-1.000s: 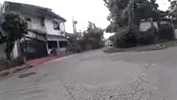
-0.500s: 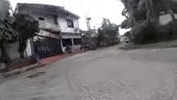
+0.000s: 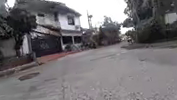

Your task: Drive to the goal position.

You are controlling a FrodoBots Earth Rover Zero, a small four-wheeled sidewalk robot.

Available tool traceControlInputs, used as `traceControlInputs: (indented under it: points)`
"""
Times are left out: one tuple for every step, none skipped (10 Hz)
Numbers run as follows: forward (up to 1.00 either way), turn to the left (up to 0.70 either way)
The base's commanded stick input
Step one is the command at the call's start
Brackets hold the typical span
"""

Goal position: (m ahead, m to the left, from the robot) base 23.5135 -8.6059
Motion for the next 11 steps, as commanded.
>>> traceControlInputs:
  points:
    - [1.00,0.00]
    - [1.00,0.00]
    - [1.00,0.01]
    - [1.00,0.04]
    - [1.00,0.15]
    - [1.00,0.01]
    - [1.00,0.08]
    - [1.00,0.03]
    - [1.00,0.22]
    - [1.00,0.23]
    - [1.00,0.14]
